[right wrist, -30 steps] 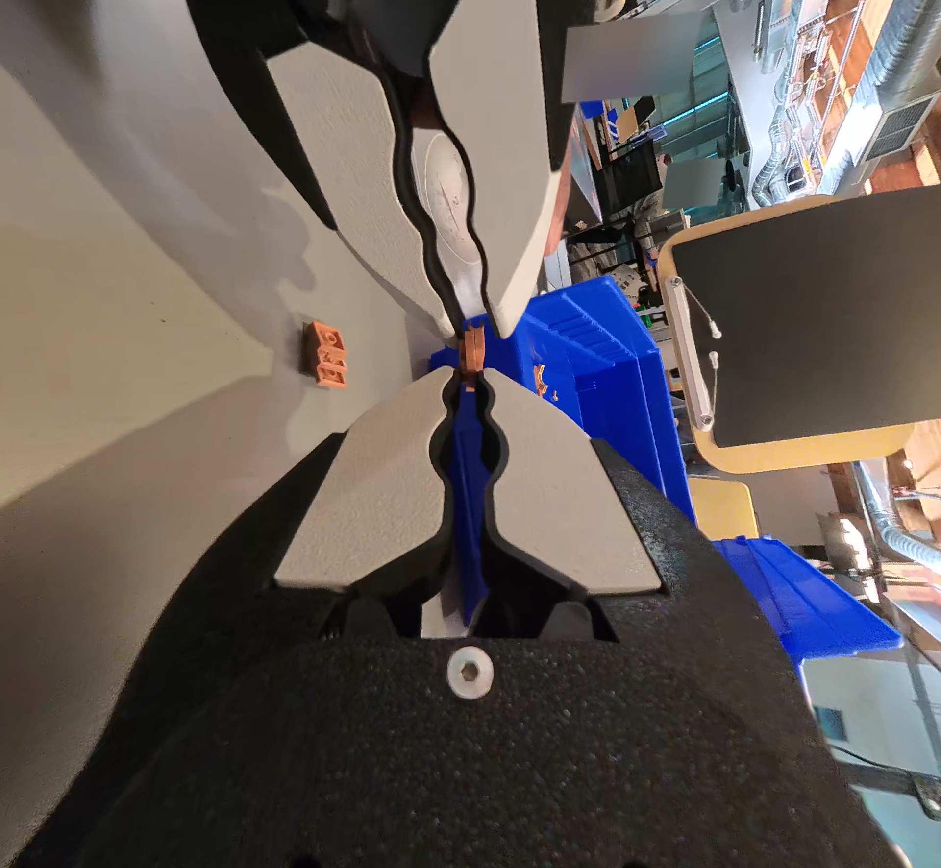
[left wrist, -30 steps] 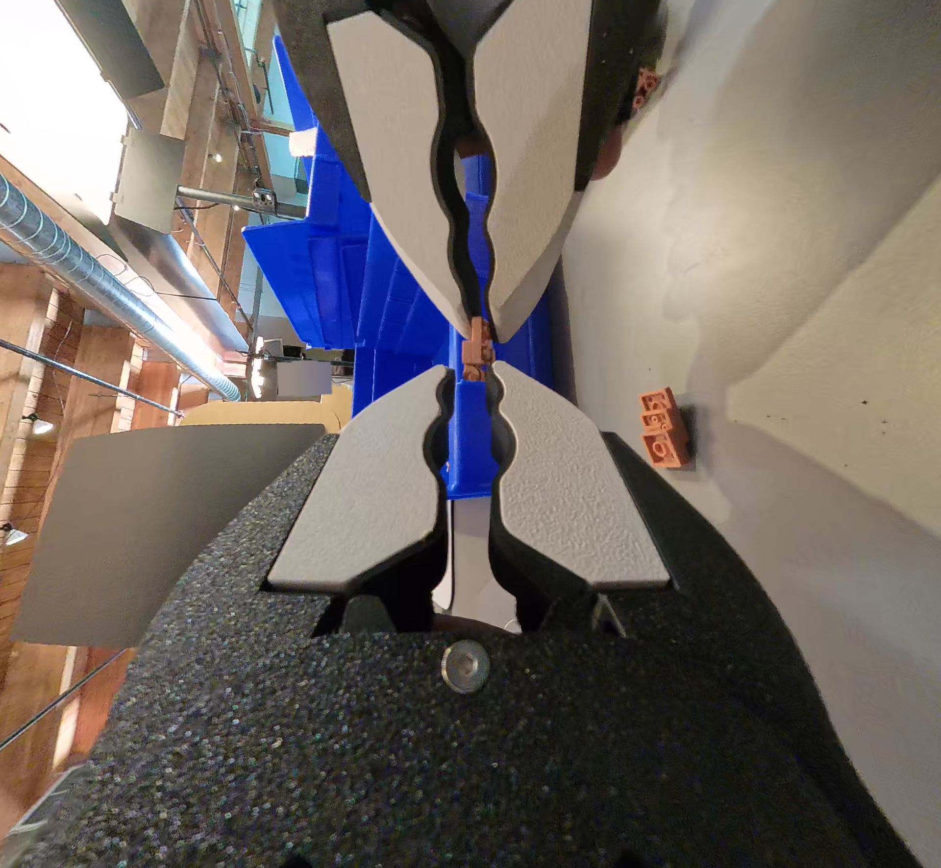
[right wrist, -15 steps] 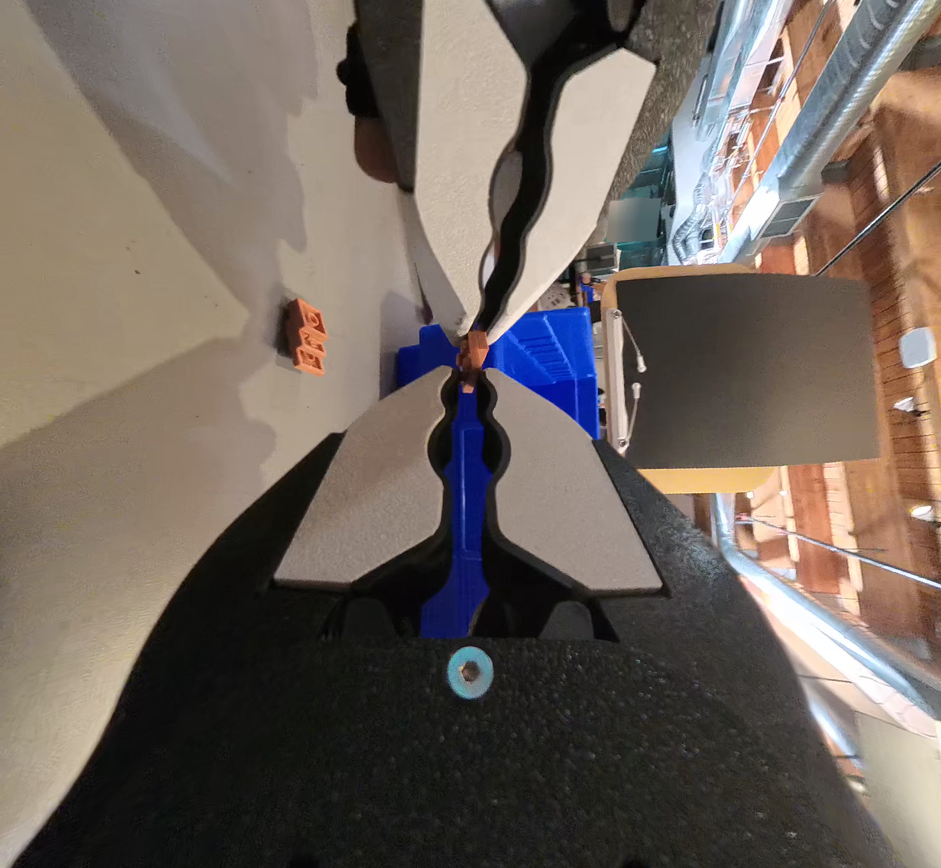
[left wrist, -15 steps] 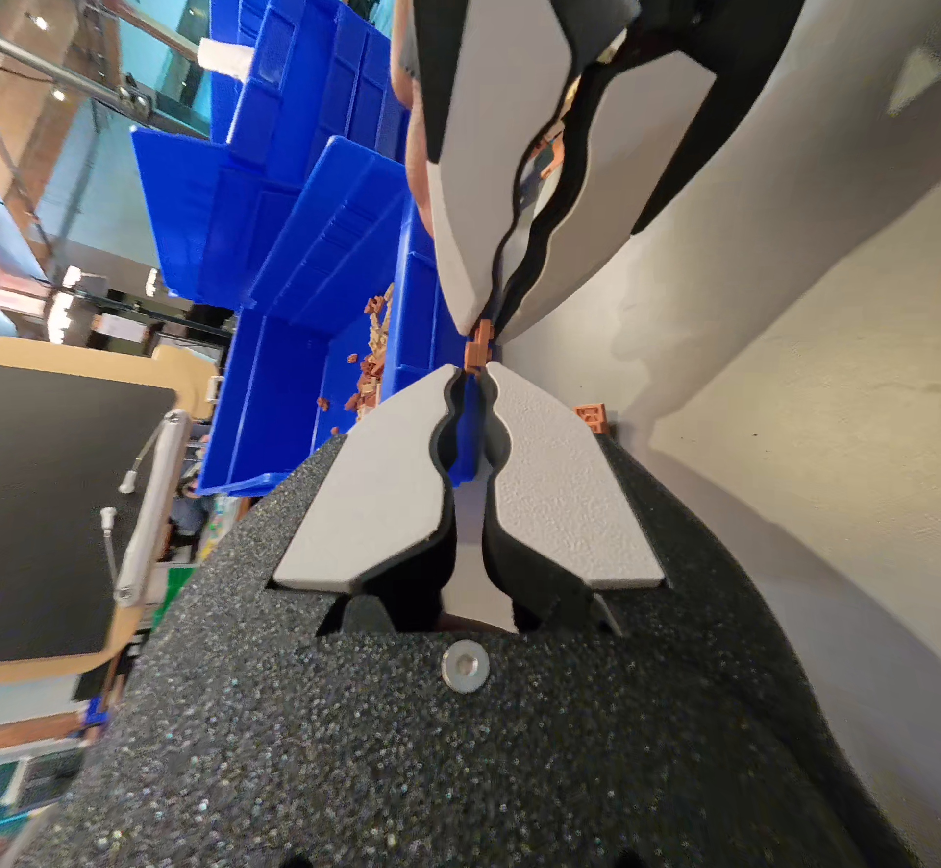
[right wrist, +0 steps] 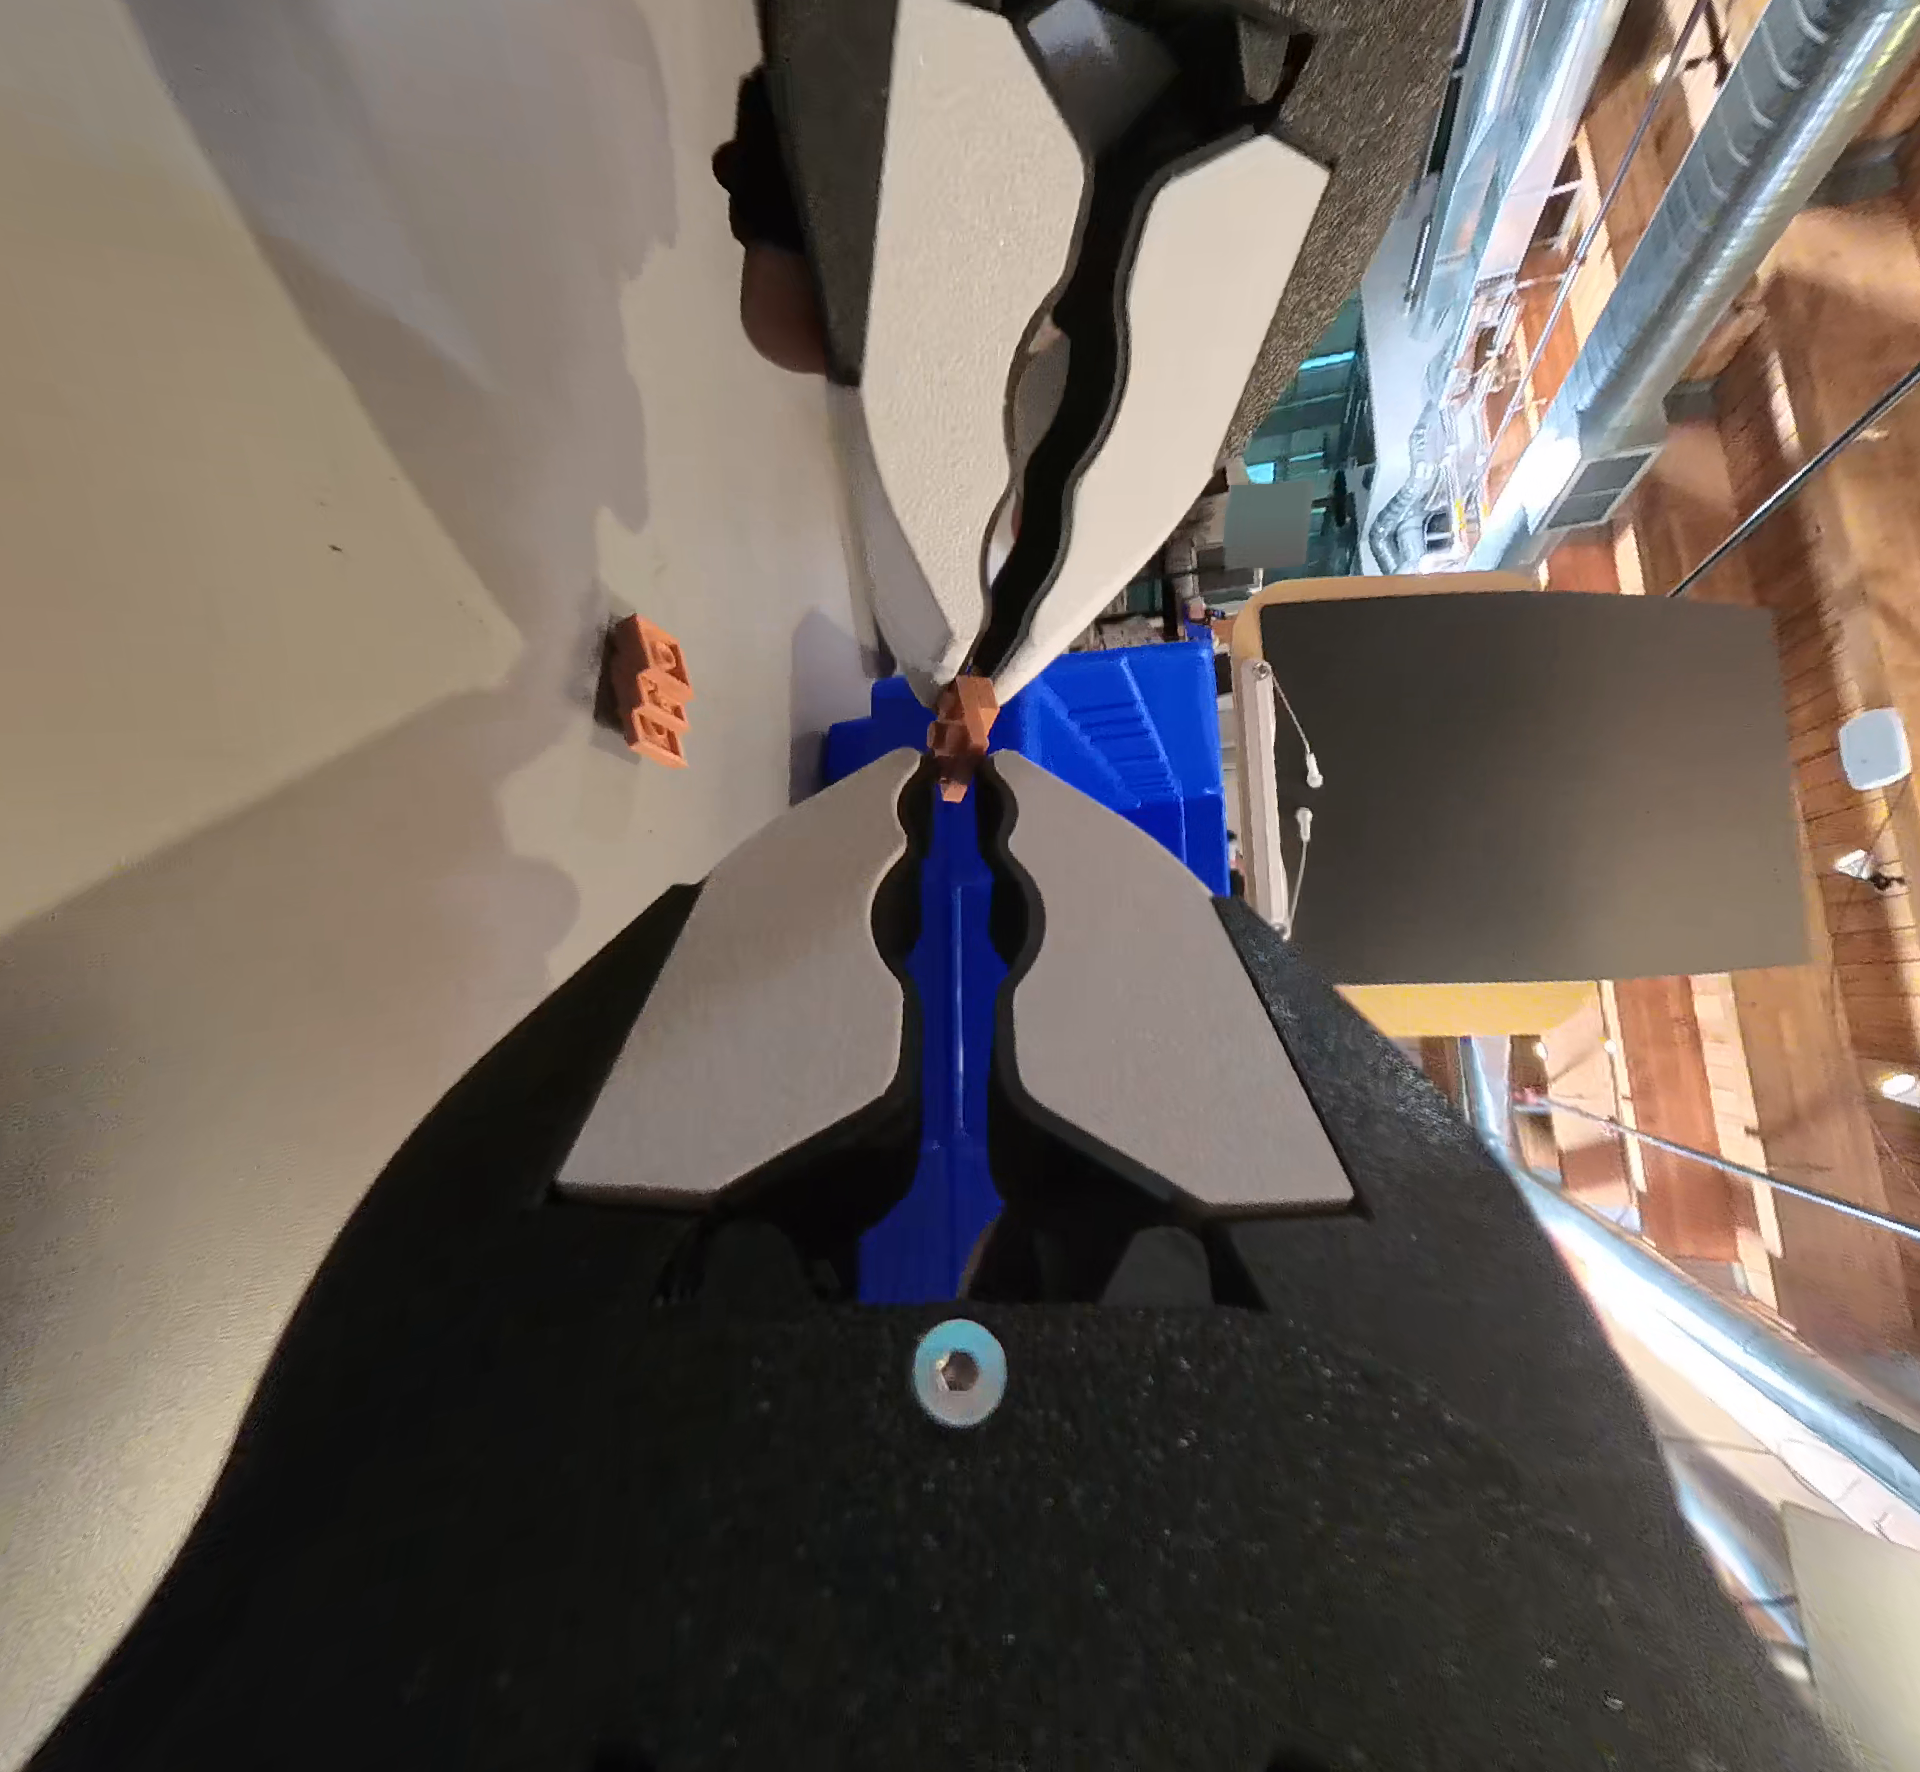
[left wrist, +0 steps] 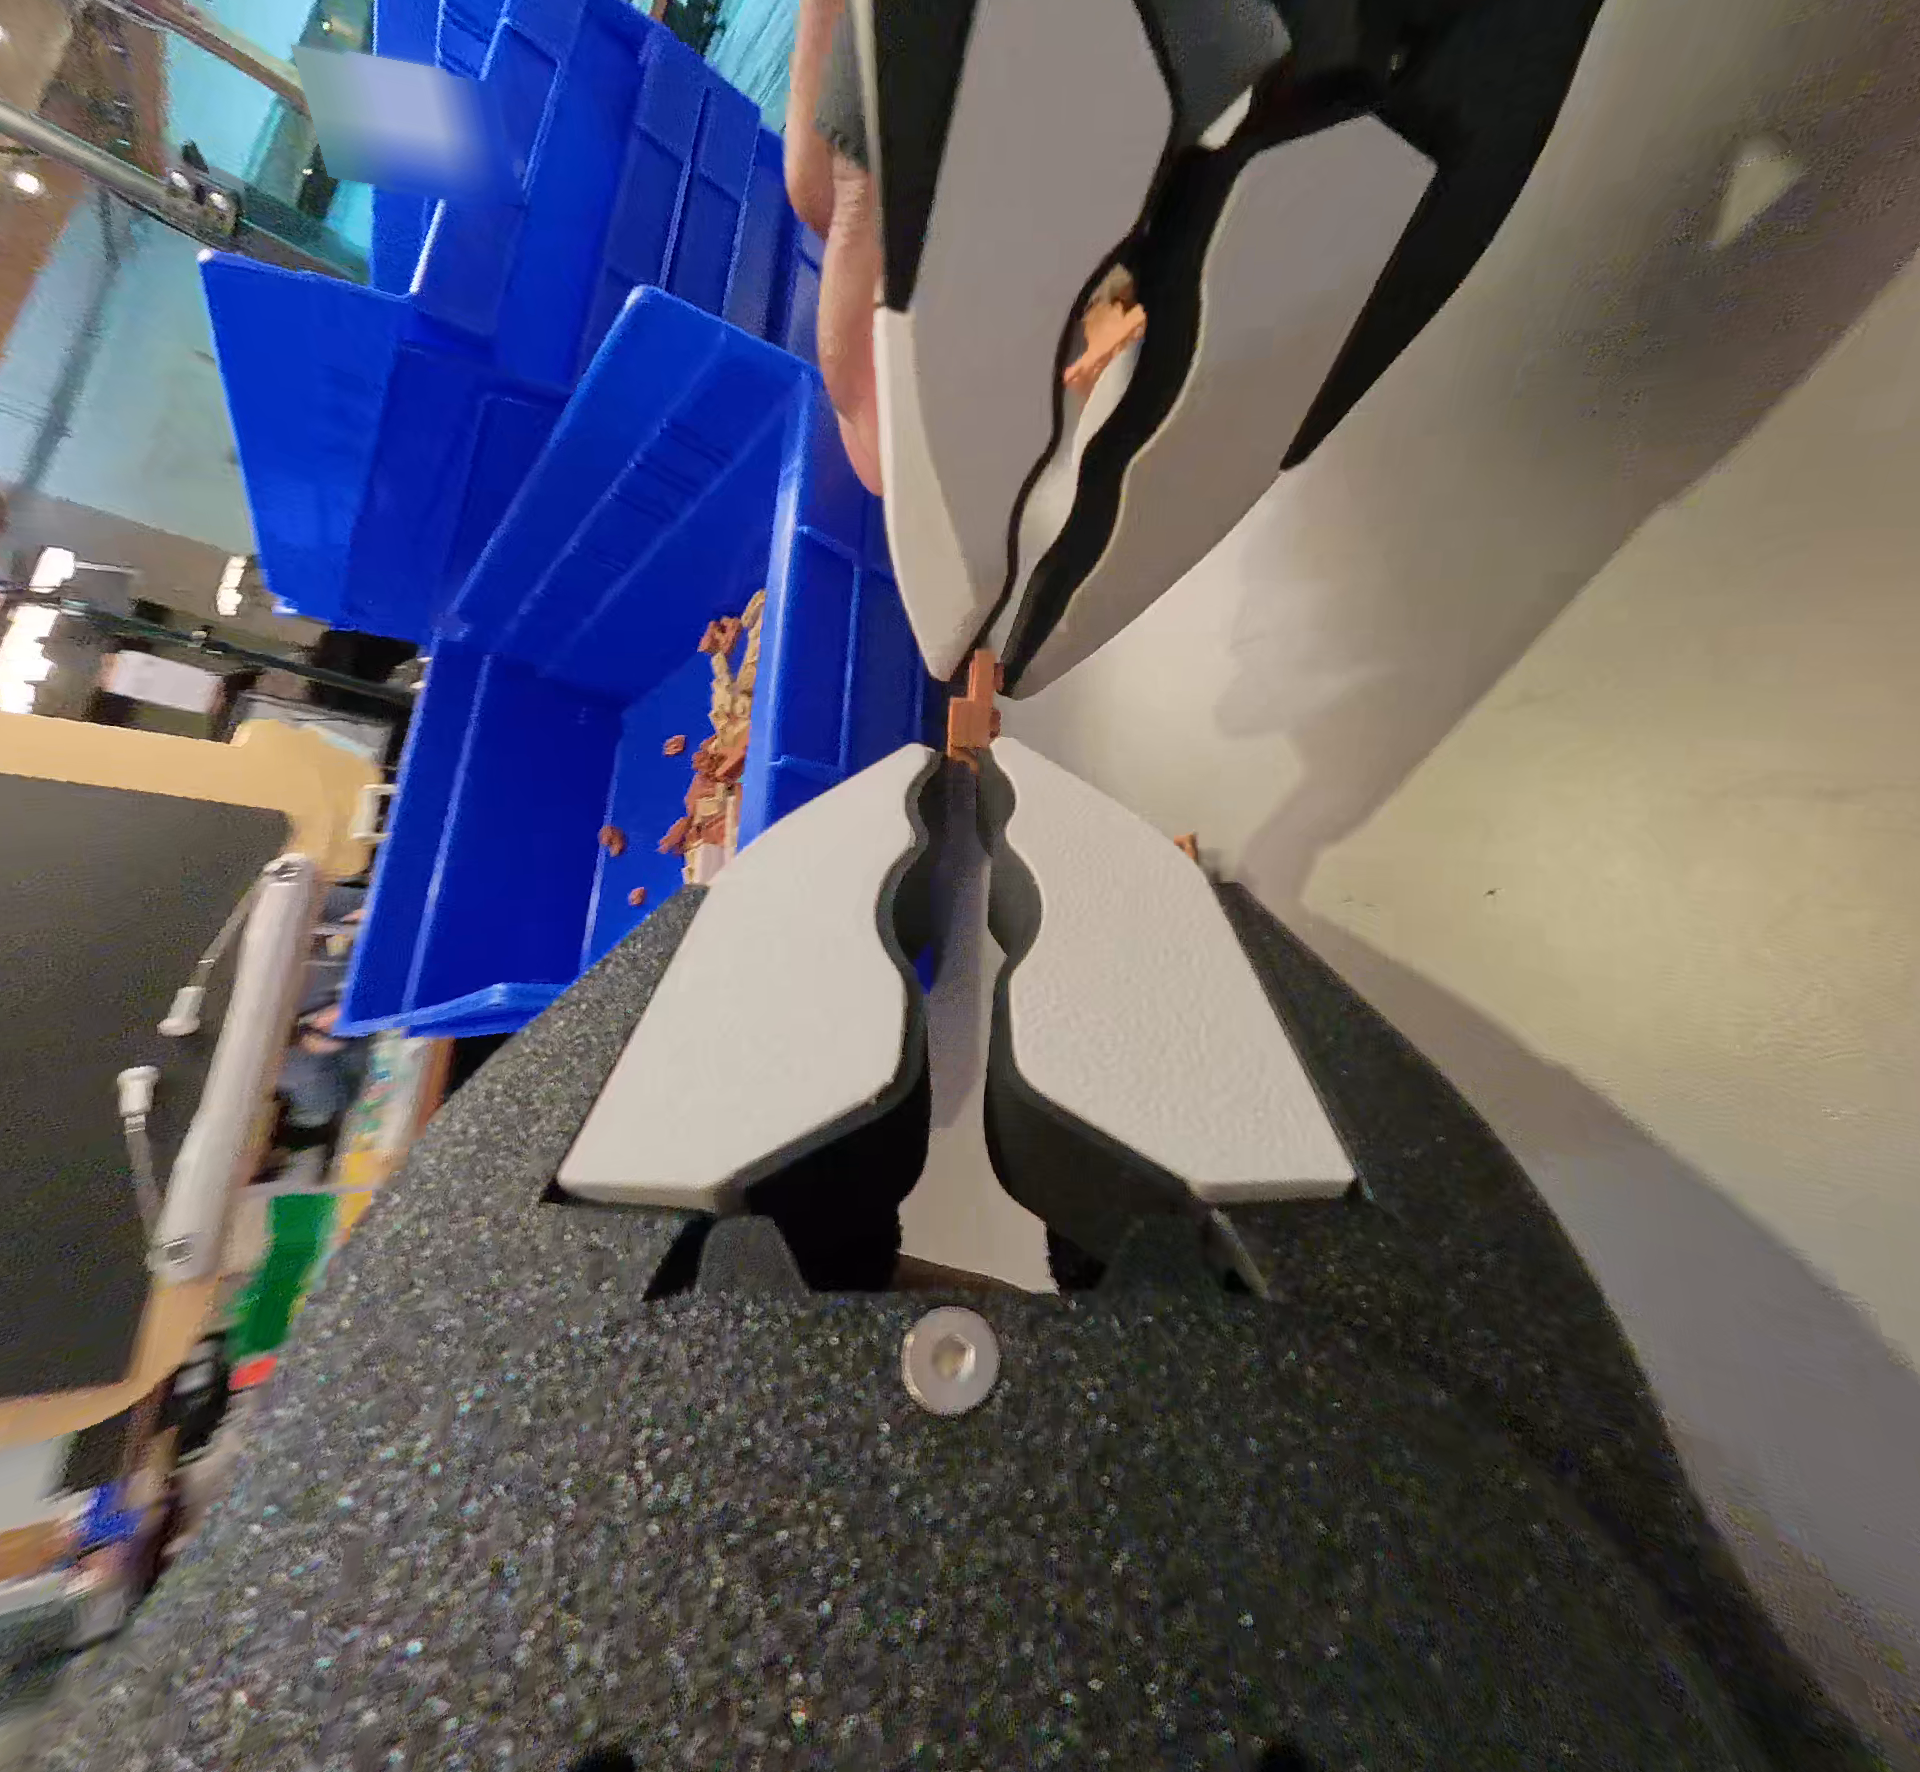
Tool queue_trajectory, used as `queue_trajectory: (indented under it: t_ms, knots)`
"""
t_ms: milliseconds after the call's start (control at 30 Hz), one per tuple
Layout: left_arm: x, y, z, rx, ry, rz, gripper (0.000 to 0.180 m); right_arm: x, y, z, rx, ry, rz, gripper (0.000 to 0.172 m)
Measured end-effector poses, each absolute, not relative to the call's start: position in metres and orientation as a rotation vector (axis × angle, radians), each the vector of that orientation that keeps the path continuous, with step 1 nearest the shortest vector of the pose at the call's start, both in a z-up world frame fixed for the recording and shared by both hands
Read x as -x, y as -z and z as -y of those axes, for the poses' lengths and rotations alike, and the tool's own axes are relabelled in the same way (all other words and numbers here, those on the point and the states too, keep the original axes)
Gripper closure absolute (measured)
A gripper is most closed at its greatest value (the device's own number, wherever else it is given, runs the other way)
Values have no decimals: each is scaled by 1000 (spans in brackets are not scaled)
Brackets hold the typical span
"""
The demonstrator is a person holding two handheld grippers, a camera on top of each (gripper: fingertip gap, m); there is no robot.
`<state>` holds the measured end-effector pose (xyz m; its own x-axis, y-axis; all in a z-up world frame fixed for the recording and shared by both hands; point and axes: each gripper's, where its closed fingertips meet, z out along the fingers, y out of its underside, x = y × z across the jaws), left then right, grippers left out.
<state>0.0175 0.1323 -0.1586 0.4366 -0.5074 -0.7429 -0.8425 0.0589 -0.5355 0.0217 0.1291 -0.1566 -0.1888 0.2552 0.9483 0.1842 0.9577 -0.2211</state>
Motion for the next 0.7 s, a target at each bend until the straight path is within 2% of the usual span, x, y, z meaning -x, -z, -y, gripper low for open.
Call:
queue_trajectory:
  t_ms: [167, 367, 700]
  knots:
    - [-10, 159, -139, 1602, -590, -1202, 175, -15, 158, -138, 377, 78, 1746, 165]
    - [-5, 163, -138, 1640, -607, -1196, 175, -11, 162, -139, 357, 204, 1723, 164]
    - [-1, 157, -141, 1548, -858, -1239, 175, -9, 165, -143, 462, 188, 1721, 155]
